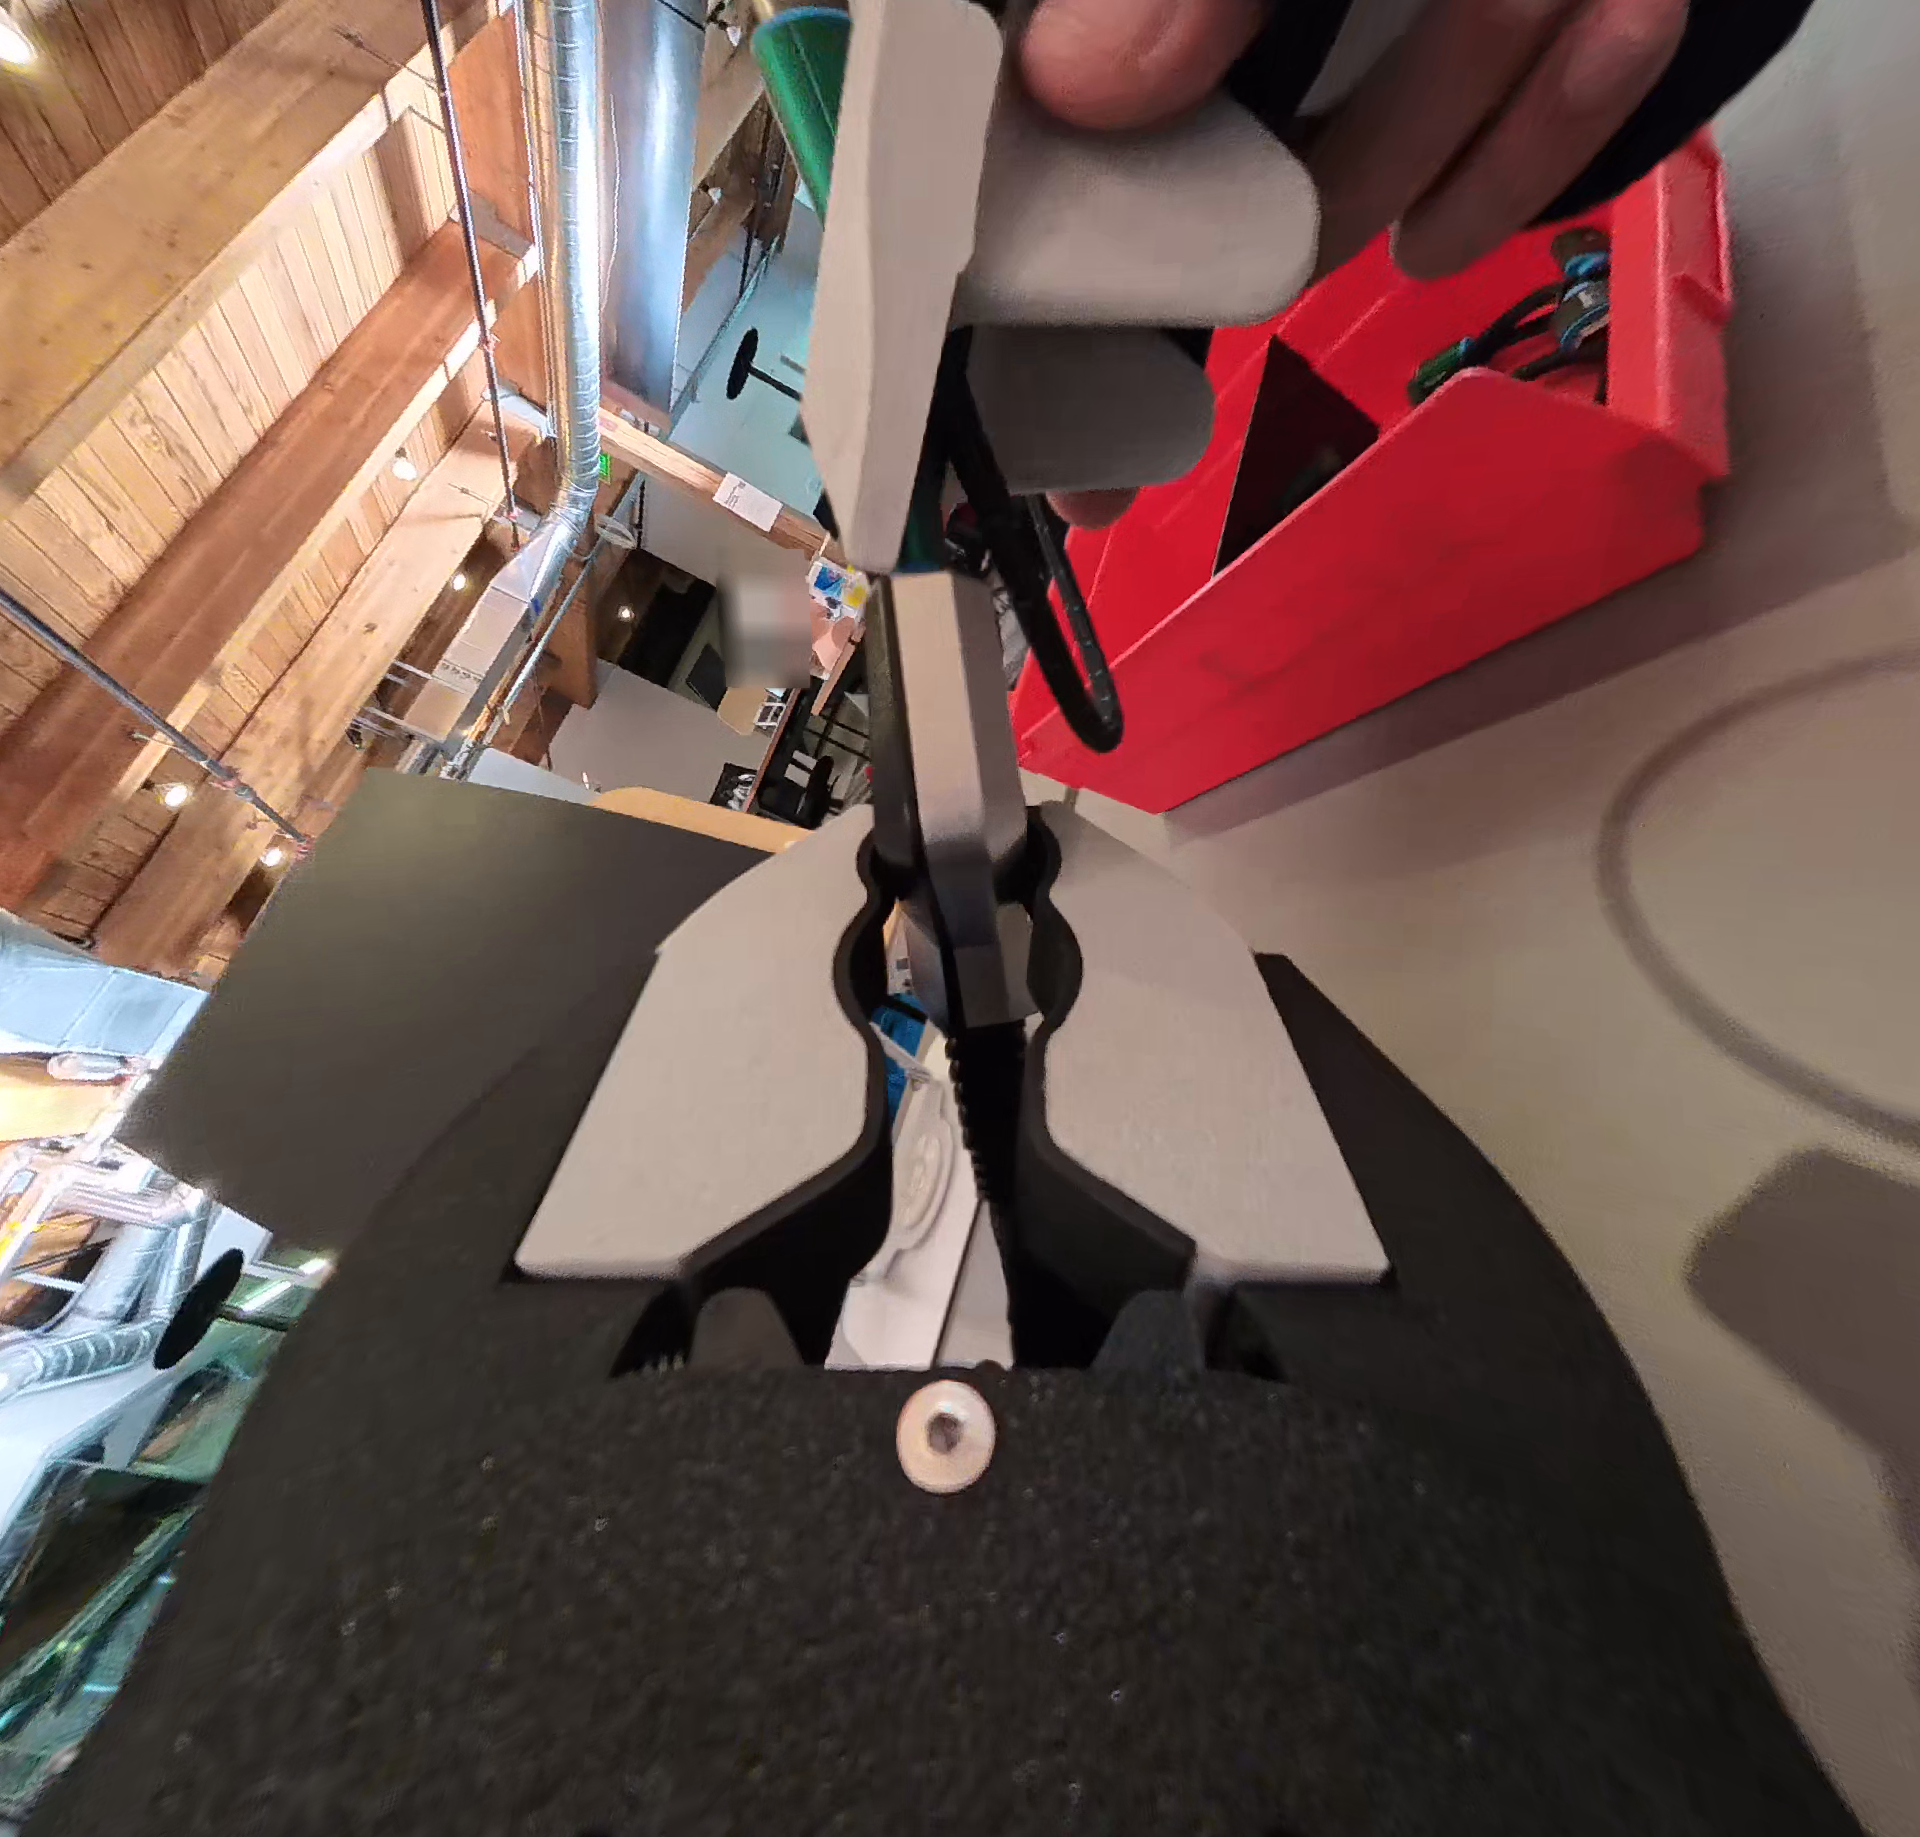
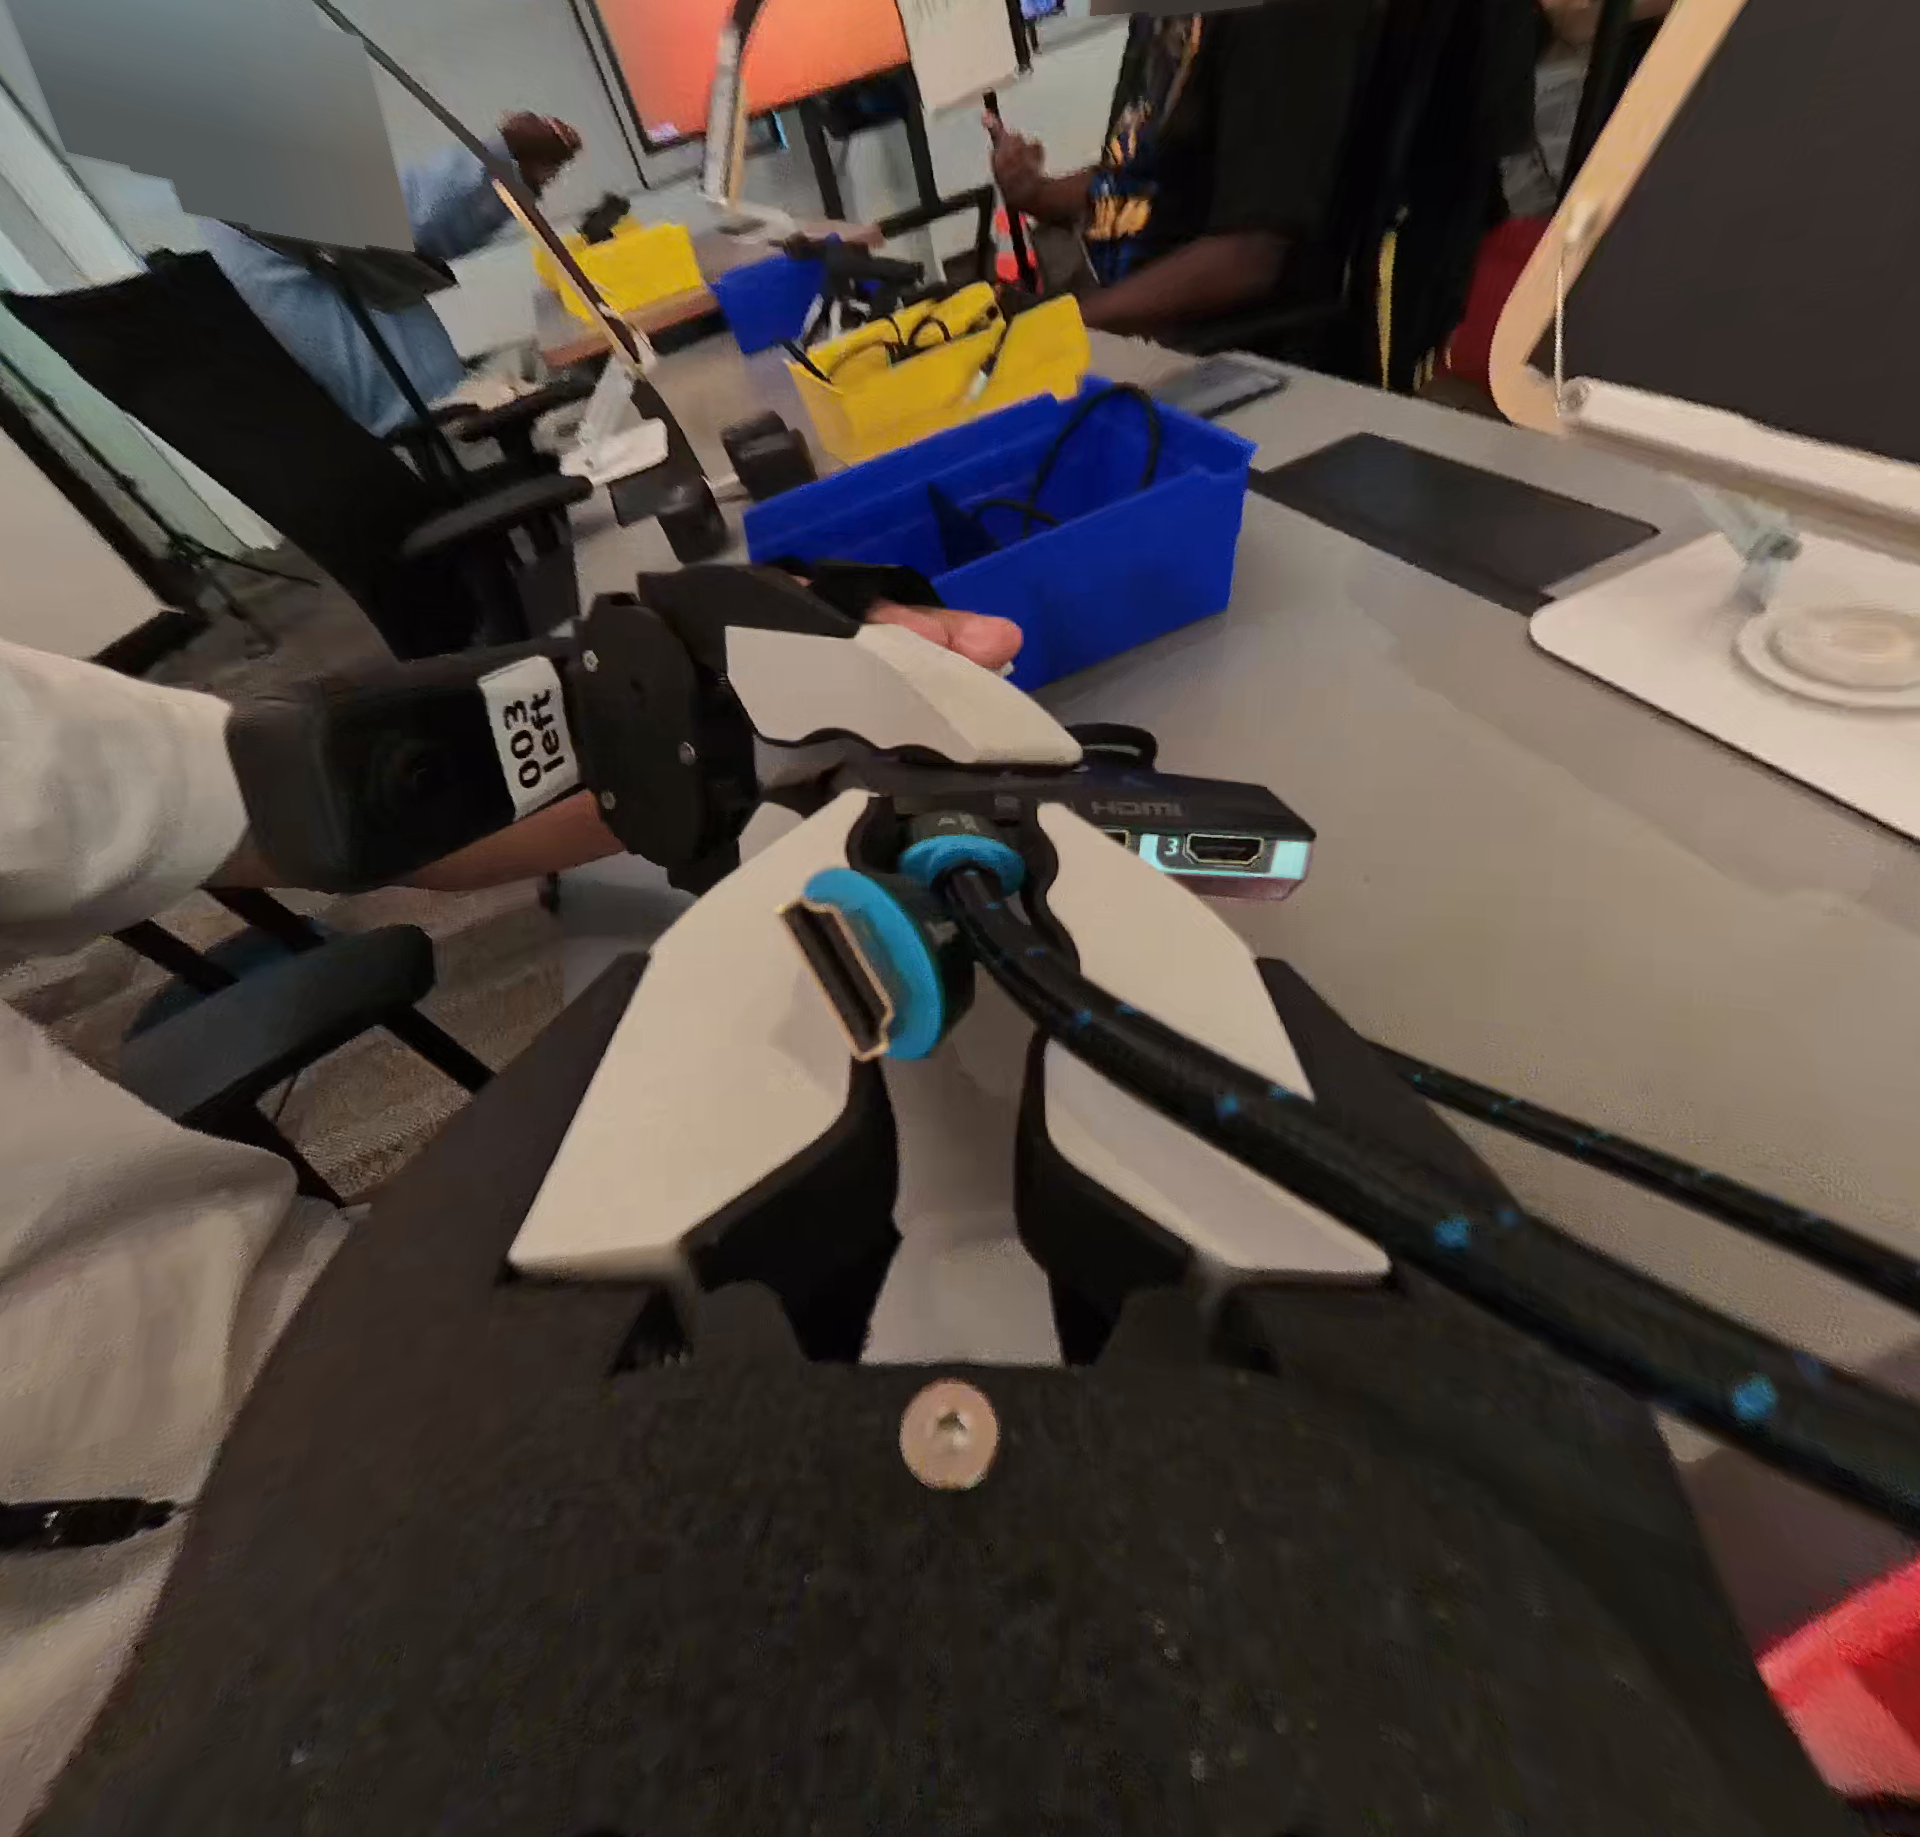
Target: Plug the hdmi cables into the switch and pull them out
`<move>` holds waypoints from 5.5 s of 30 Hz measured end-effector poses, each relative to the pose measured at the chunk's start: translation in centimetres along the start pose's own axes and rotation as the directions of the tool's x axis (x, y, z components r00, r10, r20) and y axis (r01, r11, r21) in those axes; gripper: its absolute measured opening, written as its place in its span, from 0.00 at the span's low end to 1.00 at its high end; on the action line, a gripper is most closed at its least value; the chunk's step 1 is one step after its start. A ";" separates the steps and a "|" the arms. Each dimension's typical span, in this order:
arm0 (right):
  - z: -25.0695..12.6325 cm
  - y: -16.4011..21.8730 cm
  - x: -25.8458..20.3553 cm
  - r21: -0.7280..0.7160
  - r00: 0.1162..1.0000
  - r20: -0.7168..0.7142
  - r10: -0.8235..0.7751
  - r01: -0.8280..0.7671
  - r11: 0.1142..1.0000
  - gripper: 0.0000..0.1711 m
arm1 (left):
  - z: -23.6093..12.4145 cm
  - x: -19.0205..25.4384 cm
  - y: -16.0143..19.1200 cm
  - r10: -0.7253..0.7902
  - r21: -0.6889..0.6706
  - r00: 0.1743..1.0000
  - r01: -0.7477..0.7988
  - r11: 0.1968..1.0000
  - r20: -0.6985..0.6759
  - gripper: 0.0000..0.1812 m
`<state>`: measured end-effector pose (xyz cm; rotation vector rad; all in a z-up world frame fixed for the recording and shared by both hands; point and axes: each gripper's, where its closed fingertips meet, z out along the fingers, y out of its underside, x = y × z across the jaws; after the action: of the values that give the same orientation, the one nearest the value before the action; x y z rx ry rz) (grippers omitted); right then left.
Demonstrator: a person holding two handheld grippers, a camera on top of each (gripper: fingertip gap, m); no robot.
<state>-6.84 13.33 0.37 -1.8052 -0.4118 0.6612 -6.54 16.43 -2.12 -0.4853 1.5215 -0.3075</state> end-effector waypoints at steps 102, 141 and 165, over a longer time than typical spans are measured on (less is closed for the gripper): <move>0.7 5.0 -1.0 -0.518 0.957 -0.132 -0.257 0.154 0.841 0.10 | -1.2 1.0 4.0 0.282 -0.366 0.959 -0.256 0.895 0.019 0.12; -15.7 1.8 5.2 -0.429 0.852 -0.492 -0.177 -0.060 0.901 0.05 | -1.1 -3.4 4.1 0.115 -0.383 0.987 -0.063 0.921 0.114 0.12; -7.8 5.9 6.4 -0.246 0.940 -0.318 -0.124 0.045 0.968 0.19 | -1.3 -3.3 3.0 -0.125 -0.294 0.991 0.132 0.947 0.040 0.12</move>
<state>2.75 9.32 -4.92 -2.0673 -0.3478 0.2443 -8.31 20.48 -0.65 -0.8256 1.5256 -0.1736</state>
